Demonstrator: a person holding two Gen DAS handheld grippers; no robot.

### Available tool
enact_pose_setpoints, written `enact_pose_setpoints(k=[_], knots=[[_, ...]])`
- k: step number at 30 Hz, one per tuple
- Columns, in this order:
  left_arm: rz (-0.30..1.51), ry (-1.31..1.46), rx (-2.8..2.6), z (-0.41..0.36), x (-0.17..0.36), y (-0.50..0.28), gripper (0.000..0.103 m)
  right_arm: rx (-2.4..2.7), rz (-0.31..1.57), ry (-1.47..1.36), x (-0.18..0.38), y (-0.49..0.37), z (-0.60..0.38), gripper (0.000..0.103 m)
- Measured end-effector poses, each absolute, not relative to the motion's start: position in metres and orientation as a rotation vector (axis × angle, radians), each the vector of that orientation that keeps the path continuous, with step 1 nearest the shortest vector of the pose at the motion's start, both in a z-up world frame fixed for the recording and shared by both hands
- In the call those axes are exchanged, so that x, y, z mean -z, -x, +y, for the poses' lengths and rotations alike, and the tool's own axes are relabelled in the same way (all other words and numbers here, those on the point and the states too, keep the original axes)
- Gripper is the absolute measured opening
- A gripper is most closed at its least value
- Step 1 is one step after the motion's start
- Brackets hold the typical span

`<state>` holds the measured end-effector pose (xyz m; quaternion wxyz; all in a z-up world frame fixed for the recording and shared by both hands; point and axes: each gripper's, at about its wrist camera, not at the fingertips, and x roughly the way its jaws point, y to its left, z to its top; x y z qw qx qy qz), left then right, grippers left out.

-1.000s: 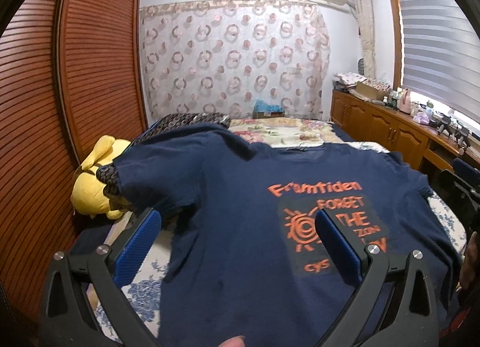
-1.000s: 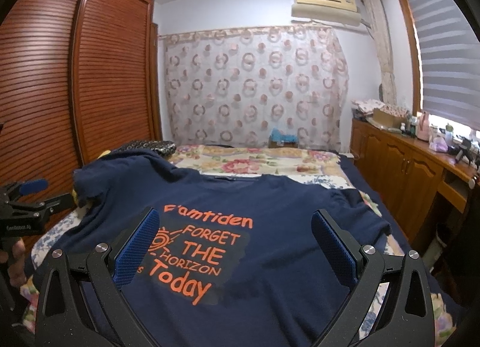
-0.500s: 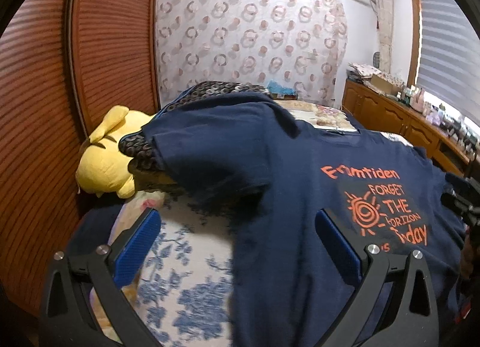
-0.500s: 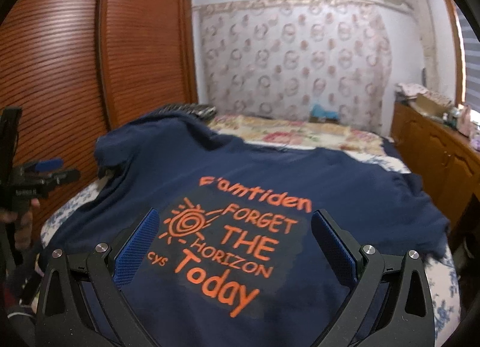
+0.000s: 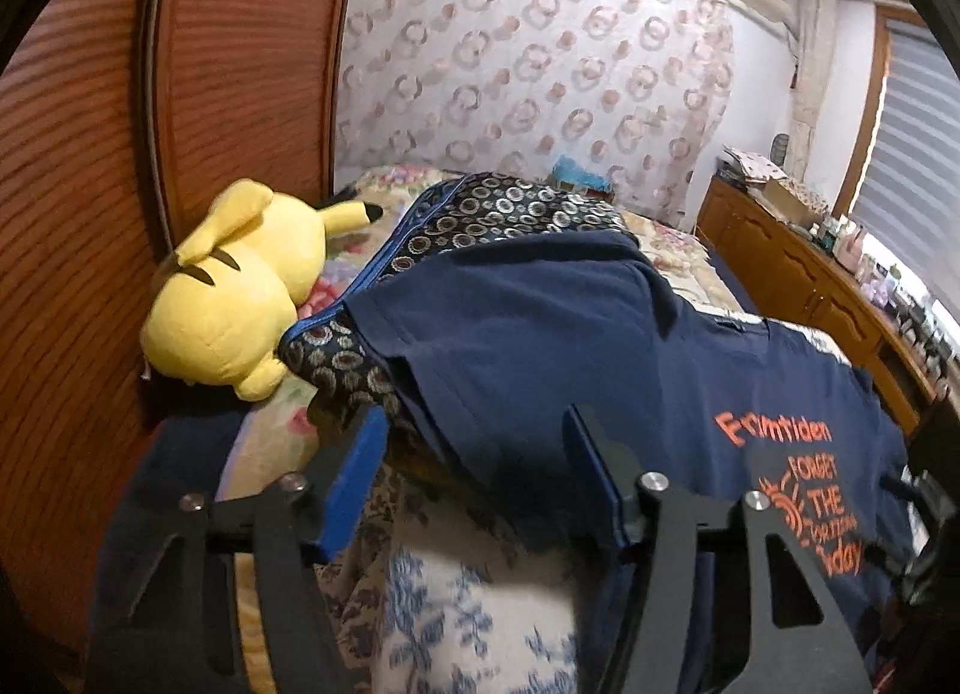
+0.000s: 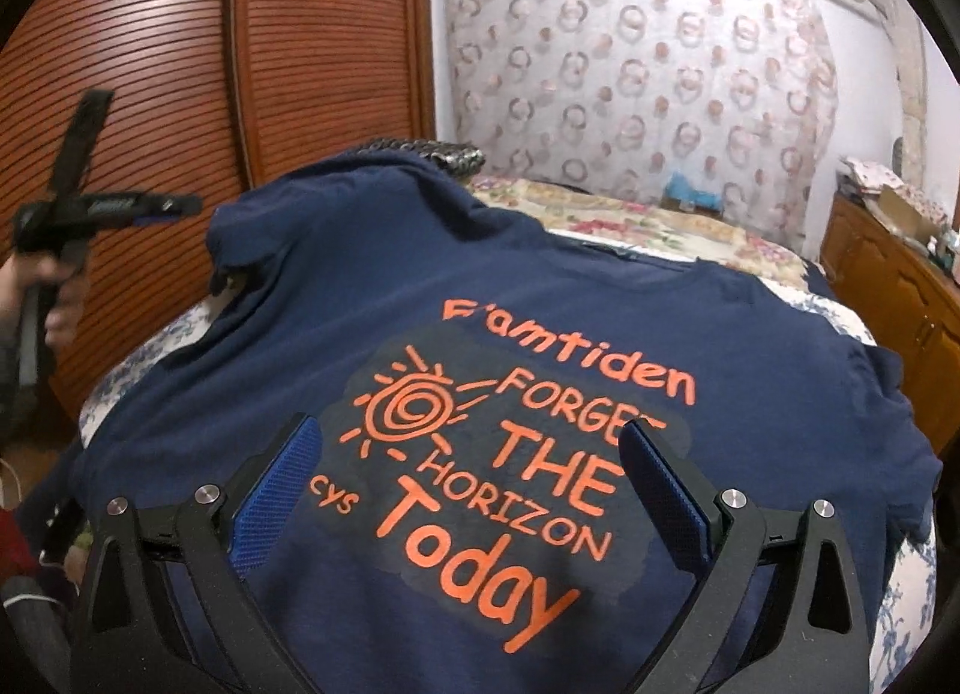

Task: Fold small clothes
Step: 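Grasp the navy T-shirt's side edge by the dotted cloth with the left gripper, then fold the held side over toward the print and open the left gripper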

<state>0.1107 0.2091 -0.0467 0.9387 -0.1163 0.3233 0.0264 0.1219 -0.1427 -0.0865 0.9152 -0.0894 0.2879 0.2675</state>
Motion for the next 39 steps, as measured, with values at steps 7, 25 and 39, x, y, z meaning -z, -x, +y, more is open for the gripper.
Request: enact_pose_setpoints(k=[7, 25, 39], knots=[[0.771, 0.238, -0.07, 0.222, 0.063, -0.151, 0.055, -0.568, 0.617, 0.201, 0.097, -0.123, -0.137, 0.101], [0.665, 0.047, 0.097, 0.136, -0.001, -0.144, 0.001, -0.578, 0.63, 0.156, 0.099, -0.126, -0.145, 0.101], [0.644, -0.071, 0.224, 0.073, -0.024, -0.108, 0.033, -0.566, 0.626, 0.135, 0.098, -0.125, -0.15, 0.101]])
